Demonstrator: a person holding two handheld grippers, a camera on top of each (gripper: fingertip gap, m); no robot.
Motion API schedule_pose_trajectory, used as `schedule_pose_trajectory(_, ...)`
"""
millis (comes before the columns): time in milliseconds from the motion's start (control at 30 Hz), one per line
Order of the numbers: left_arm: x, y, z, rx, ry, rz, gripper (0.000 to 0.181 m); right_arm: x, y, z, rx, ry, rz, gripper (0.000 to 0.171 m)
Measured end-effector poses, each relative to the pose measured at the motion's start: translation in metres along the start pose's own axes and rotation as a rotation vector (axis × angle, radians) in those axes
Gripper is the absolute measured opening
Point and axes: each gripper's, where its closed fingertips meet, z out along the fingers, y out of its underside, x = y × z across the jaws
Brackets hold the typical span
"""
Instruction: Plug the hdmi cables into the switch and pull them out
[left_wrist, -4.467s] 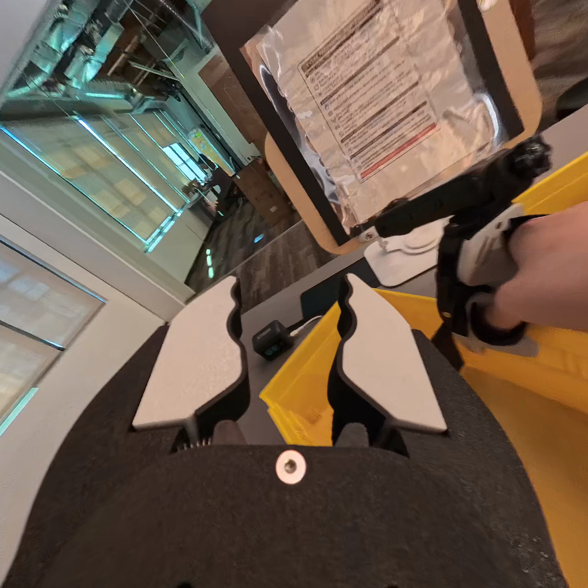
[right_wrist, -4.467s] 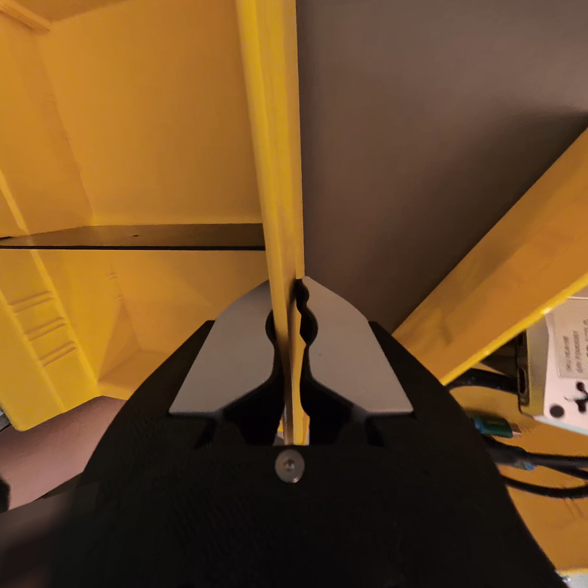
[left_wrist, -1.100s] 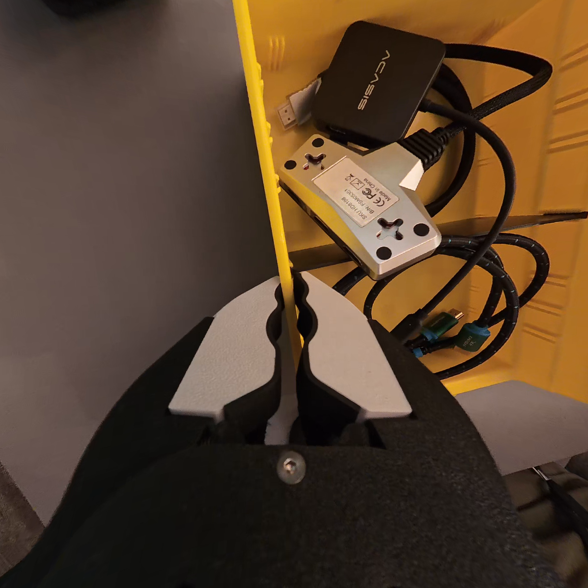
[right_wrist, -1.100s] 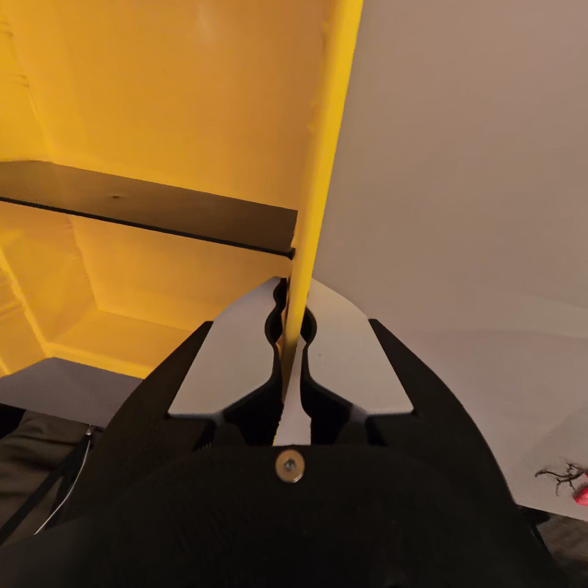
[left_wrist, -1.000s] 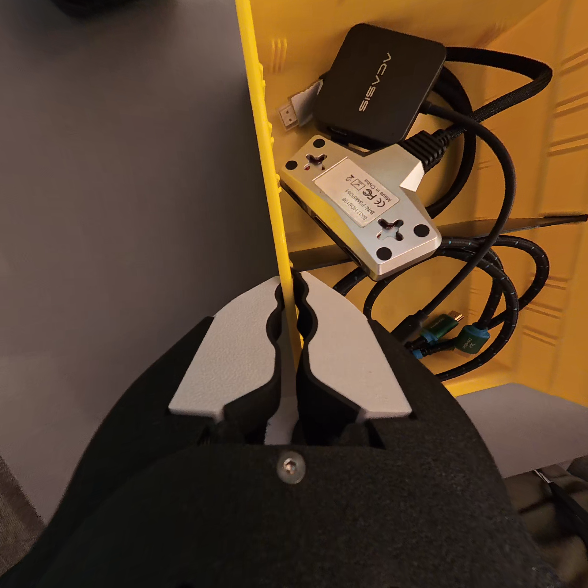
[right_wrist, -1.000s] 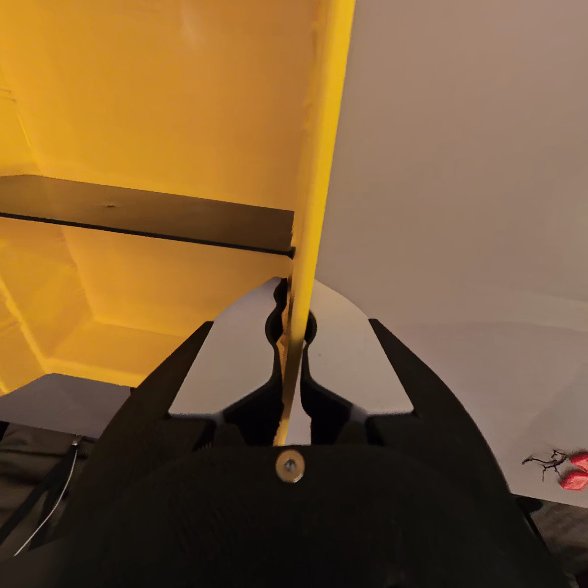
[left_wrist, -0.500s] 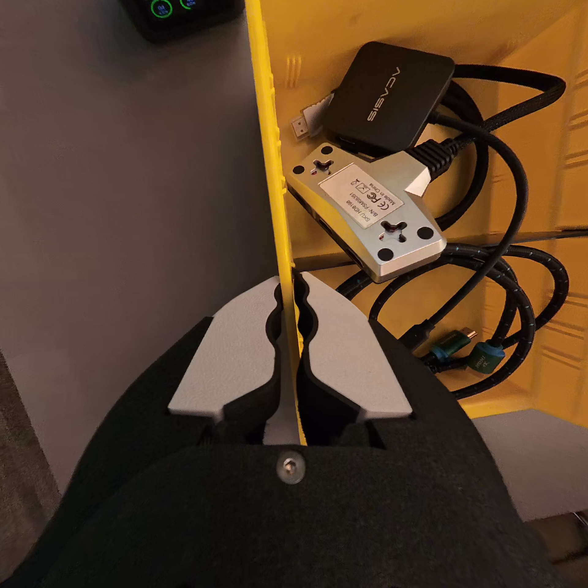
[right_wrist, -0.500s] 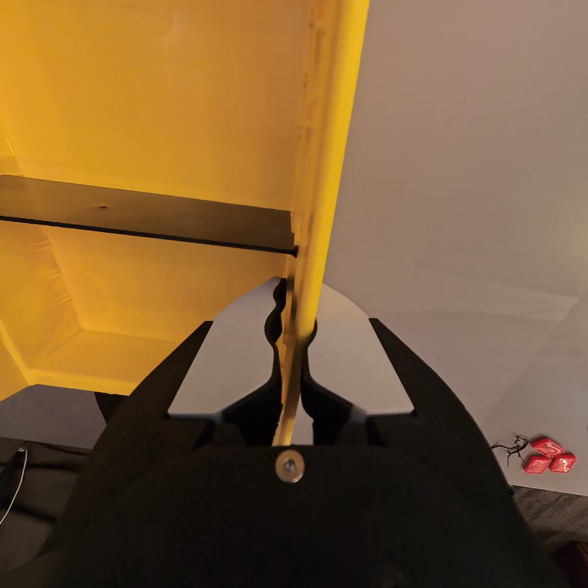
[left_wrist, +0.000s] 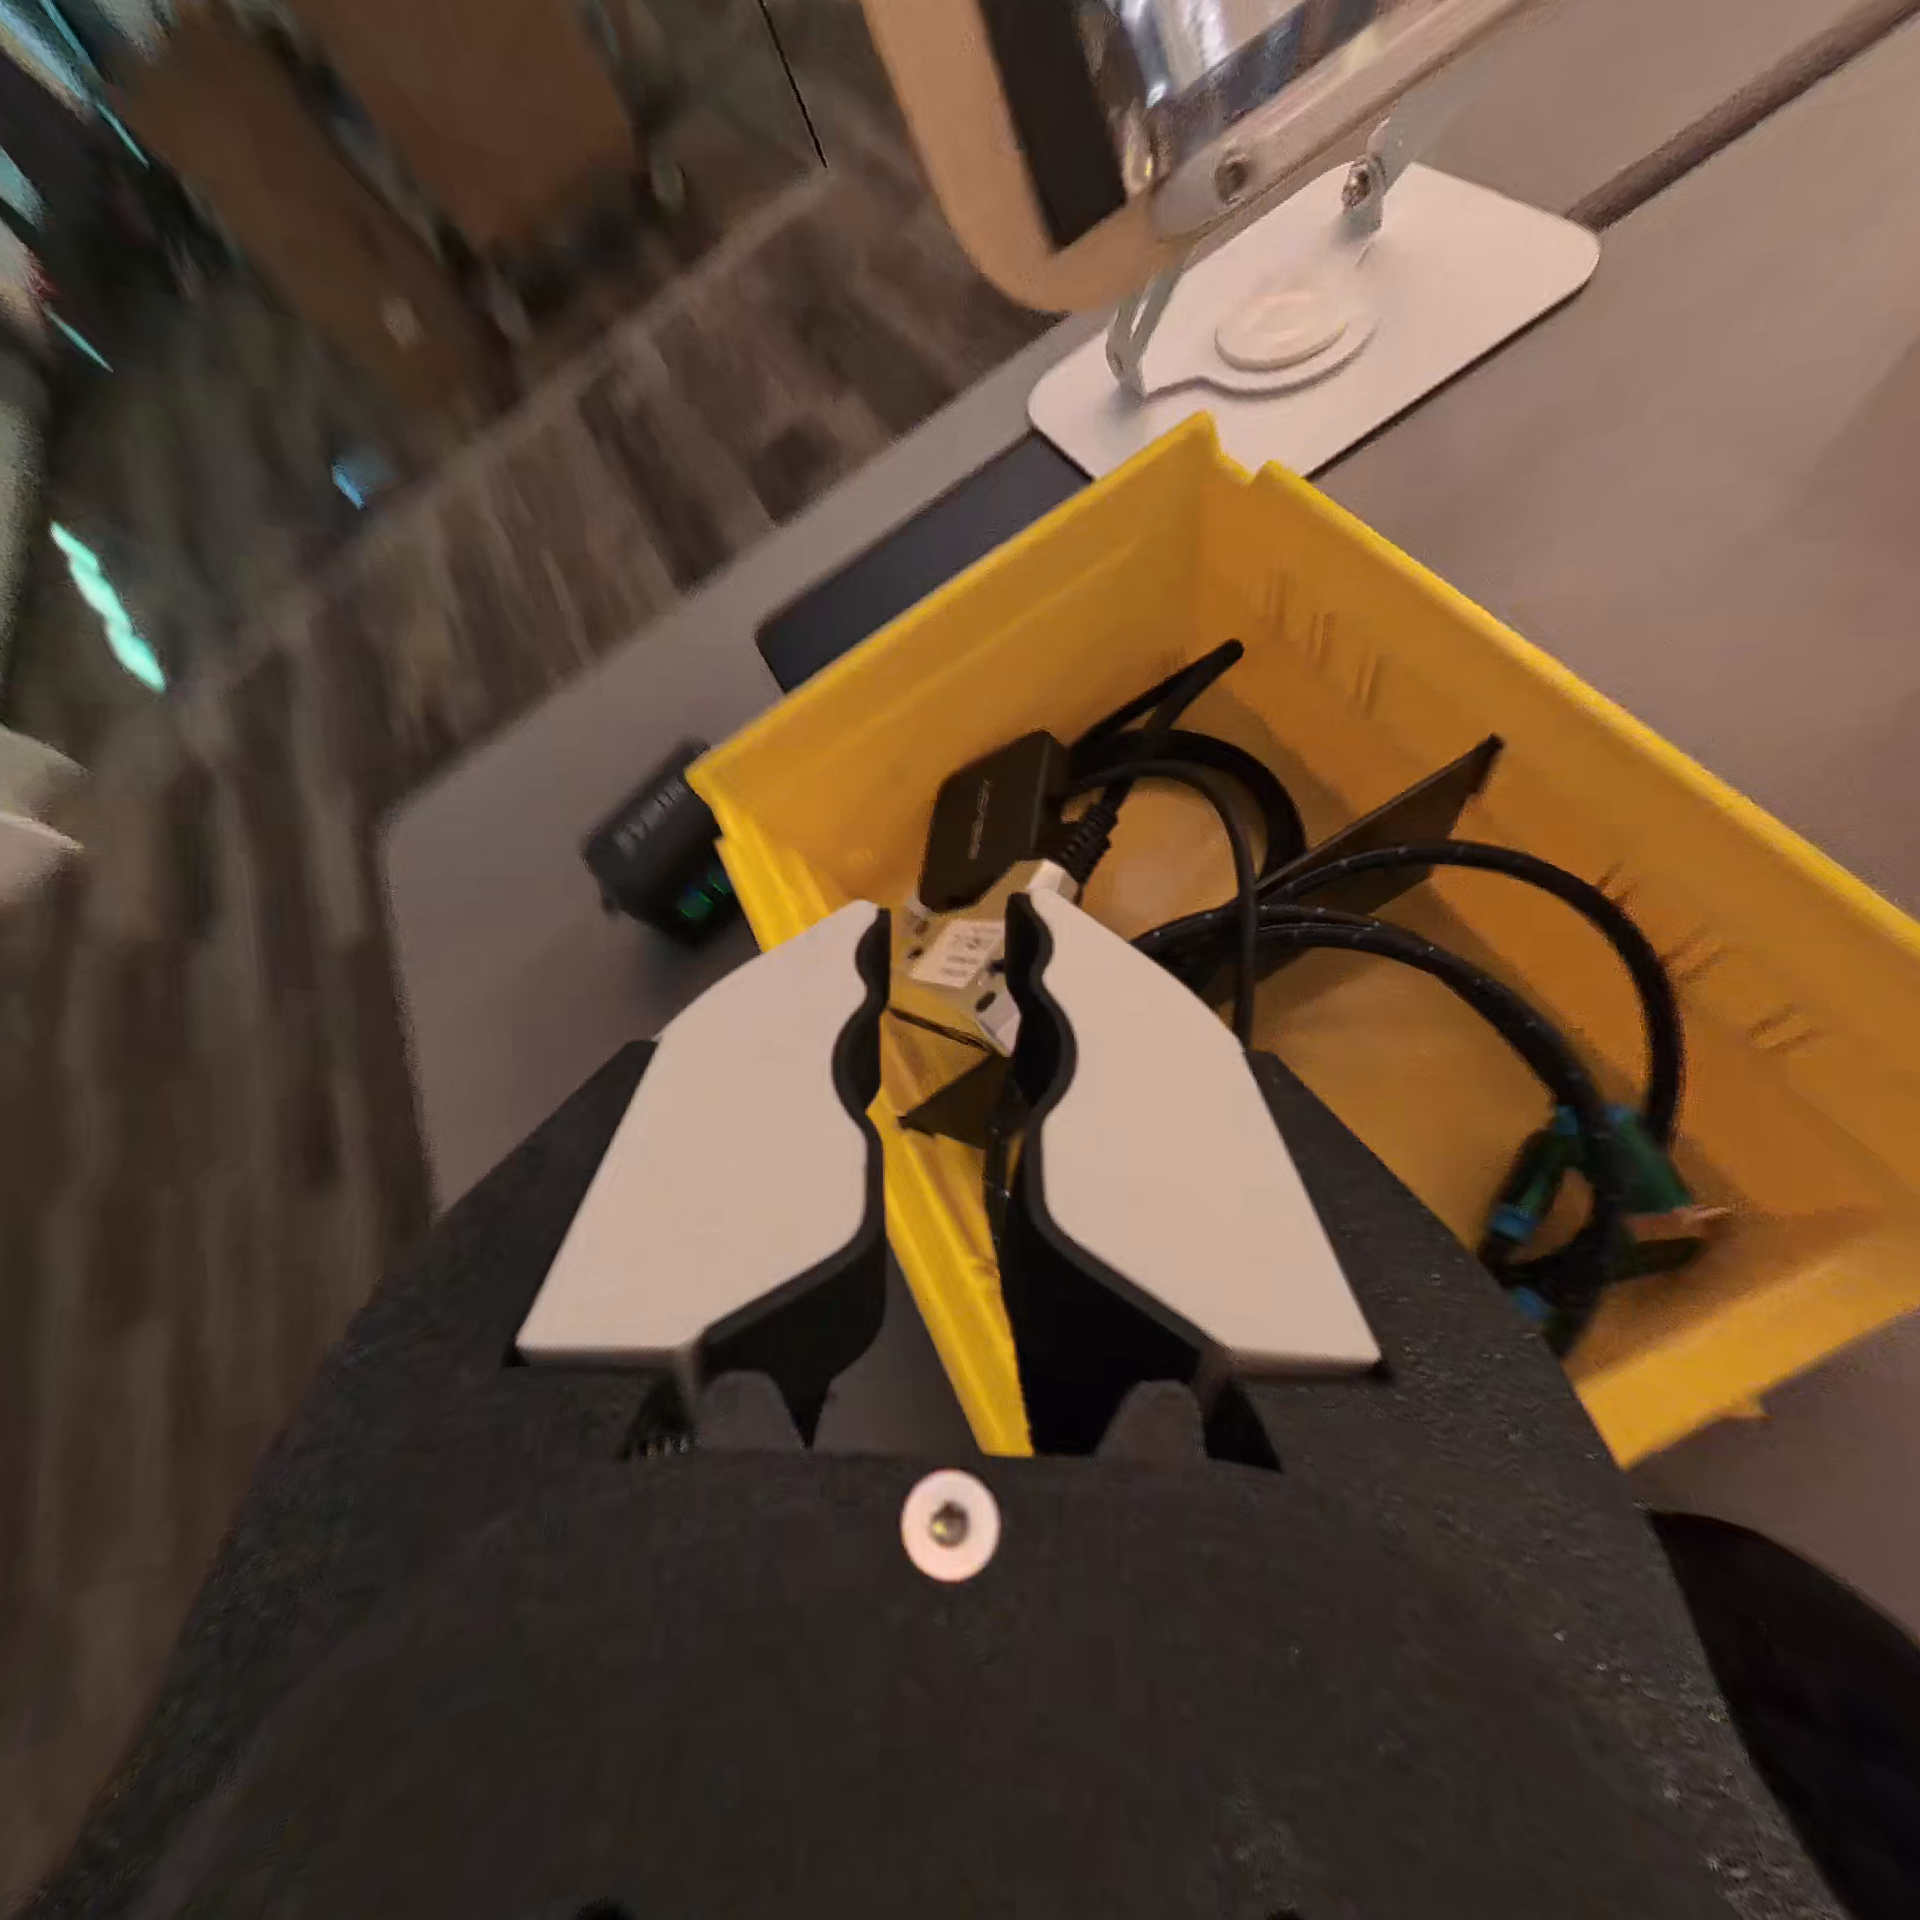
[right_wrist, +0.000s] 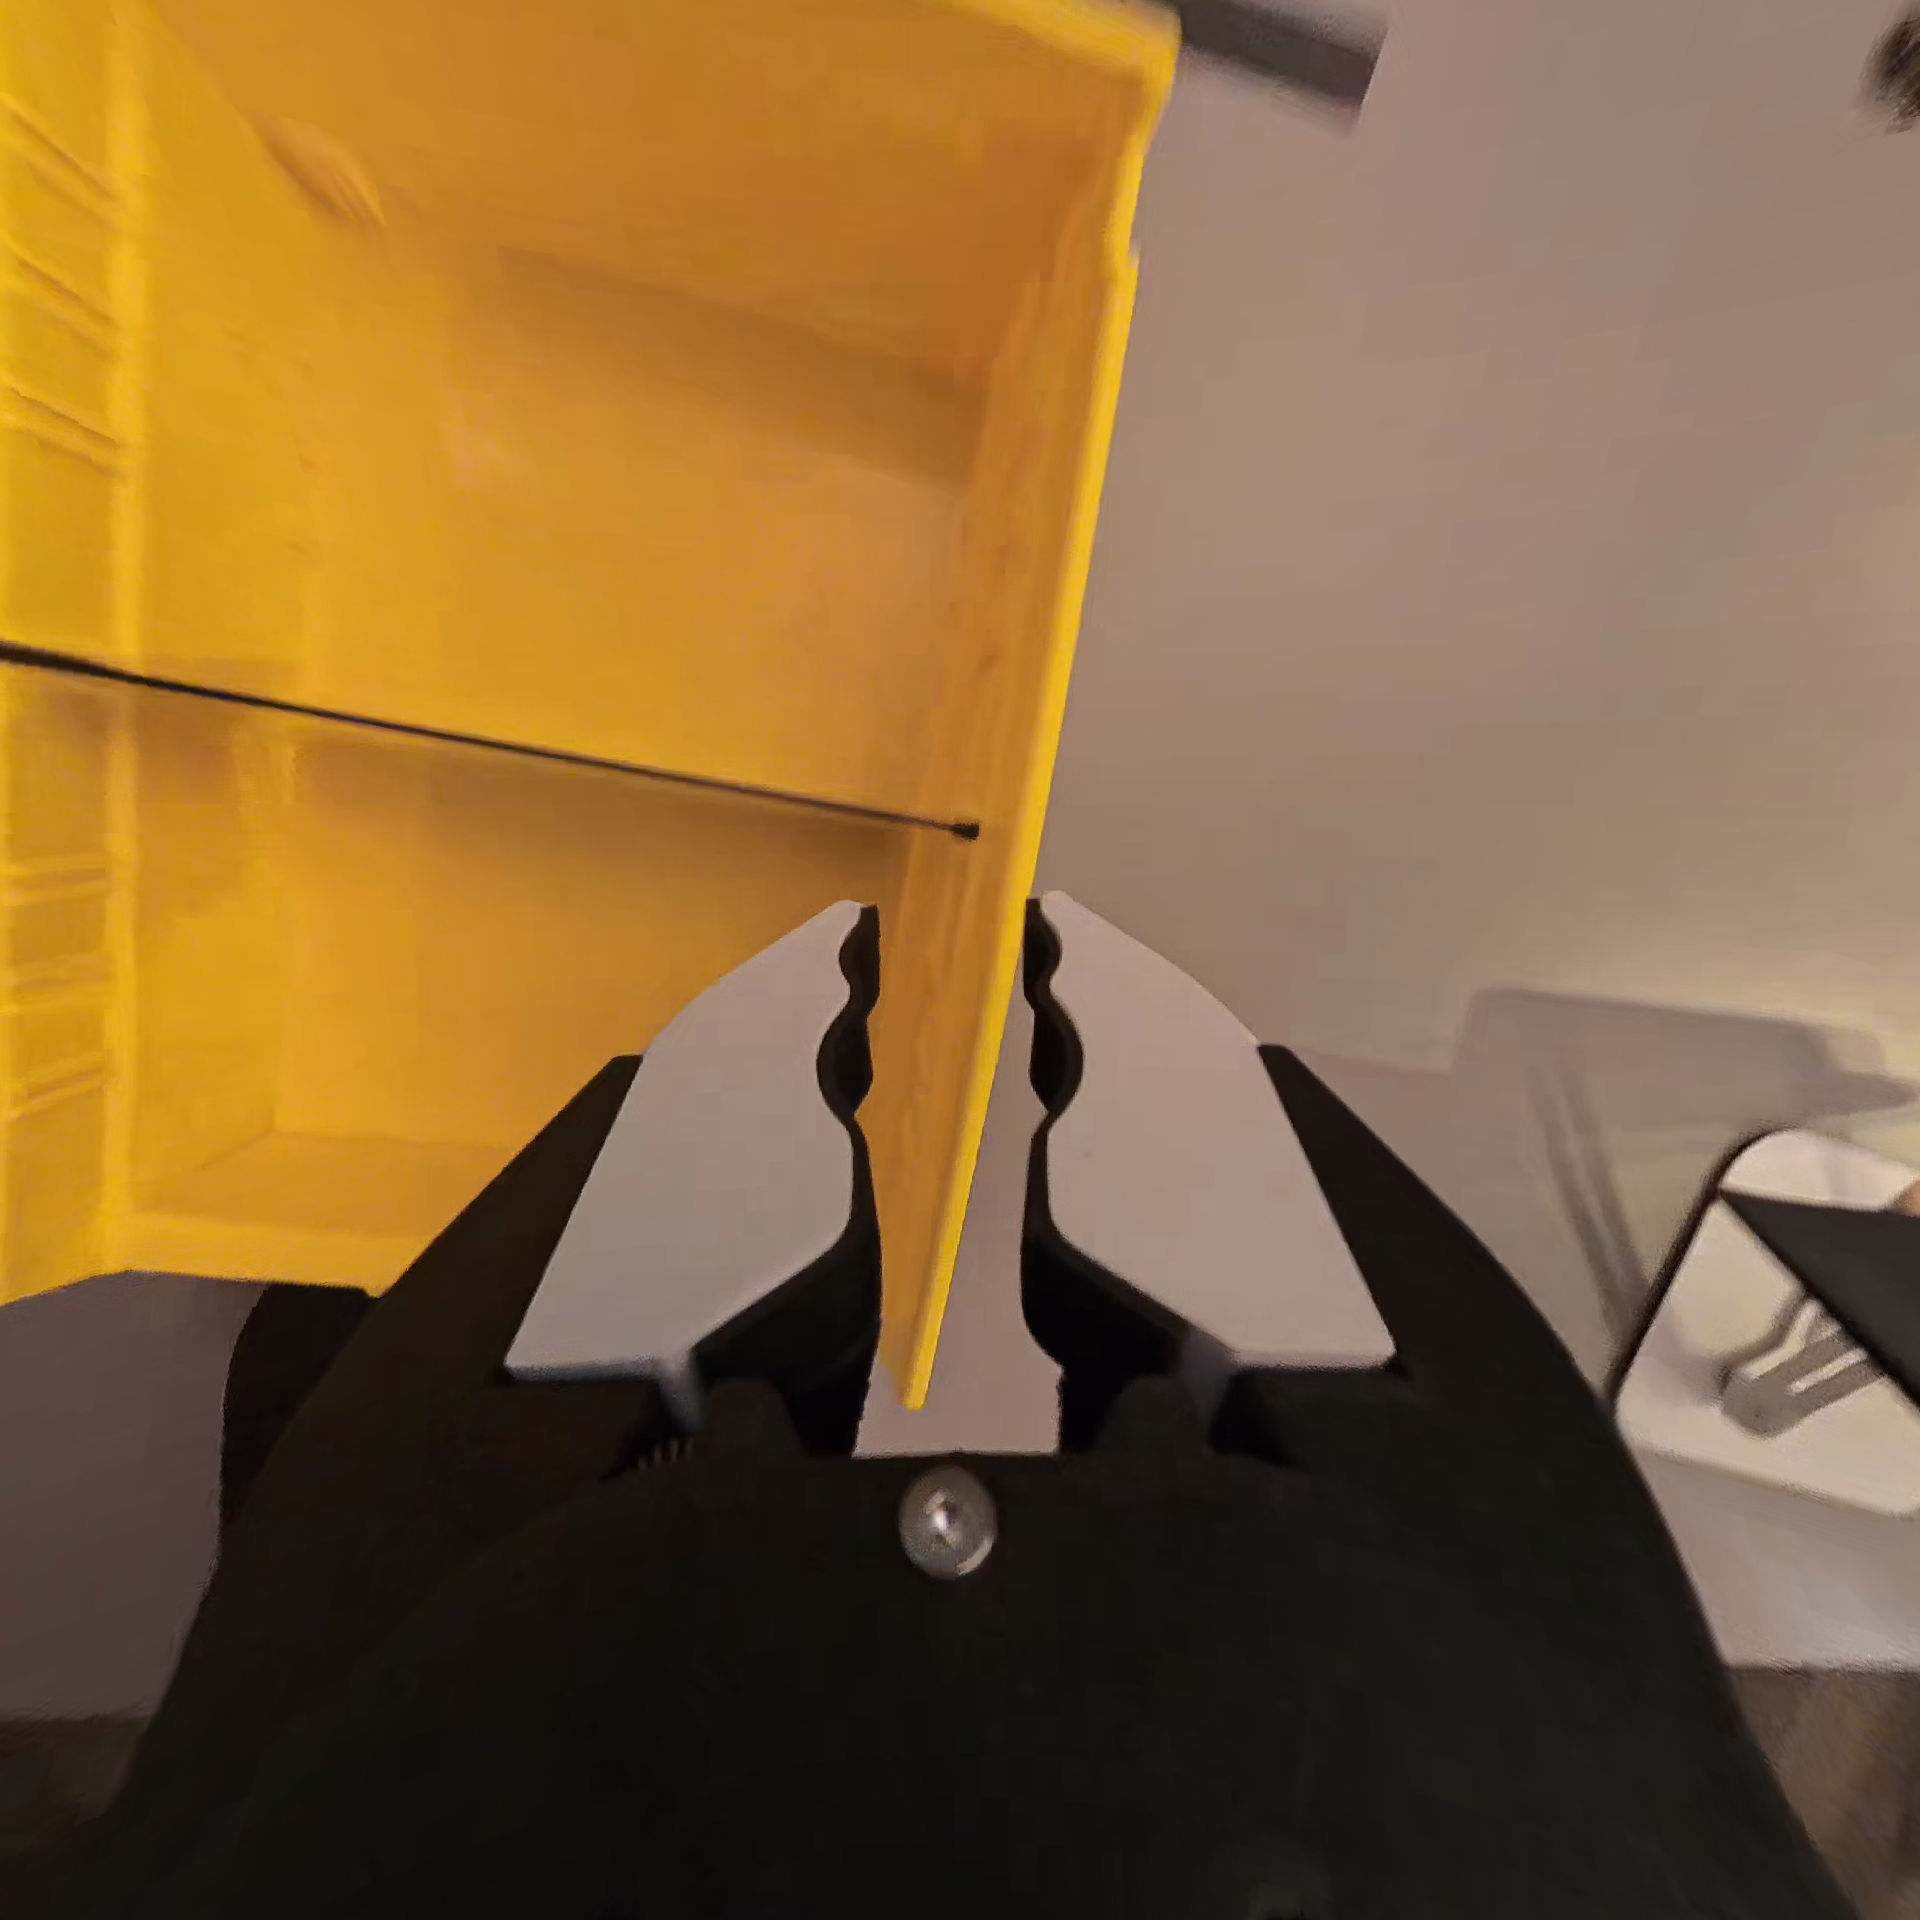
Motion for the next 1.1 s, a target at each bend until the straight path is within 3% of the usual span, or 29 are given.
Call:
schedule_pose_trajectory(33, 0.003, -0.003, -0.001, 0.014, -0.031, 0.084, 0.023, -0.002, -0.012, -0.013, 0.081, 0.019, -0.022, 0.028)
schedule_pose_trajectory(133, 0.007, 0.004, 0.01, -0.05, -0.067, 0.276, 0.034, -0.008, -0.056, -0.058, 0.384, 0.118, -0.099, 0.028)
schedule_pose_trajectory(267, 0.013, 0.03, 0.028, -0.179, 0.019, 0.384, 0.043, -0.034, -0.093, -0.11, 0.759, 0.131, -0.182, 0.036)
schedule_pose_trajectory(333, 0.016, 0.04, 0.032, -0.222, 0.045, 0.436, 0.044, -0.035, -0.1, -0.122, 0.843, 0.183, -0.191, 0.047)
schedule_pose_trajectory(400, 0.018, 0.042, 0.036, -0.239, 0.043, 0.48, 0.043, -0.025, -0.106, -0.135, 0.913, 0.291, -0.161, 0.048)
schedule_pose_trajectory(500, 0.016, 0.045, 0.046, -0.277, 0.025, 0.536, 0.04, -0.029, -0.111, -0.148, 1.013, 0.308, -0.166, 0.047)
schedule_pose_trajectory(633, 0.017, 0.041, 0.048, -0.257, 0.057, 0.518, 0.035, -0.029, -0.109, -0.151, 1.027, 0.326, -0.185, 0.045)
schedule_pose_trajectory(733, 0.014, 0.034, 0.048, -0.209, 0.036, 0.545, 0.018, -0.025, -0.108, -0.148, 1.004, 0.353, -0.195, 0.045)
schedule_pose_trajectory(1100, 0.018, 0.052, 0.051, -0.32, 0.122, 0.568, 0.038, -0.026, -0.107, -0.128, 0.902, 0.364, -0.25, 0.045)
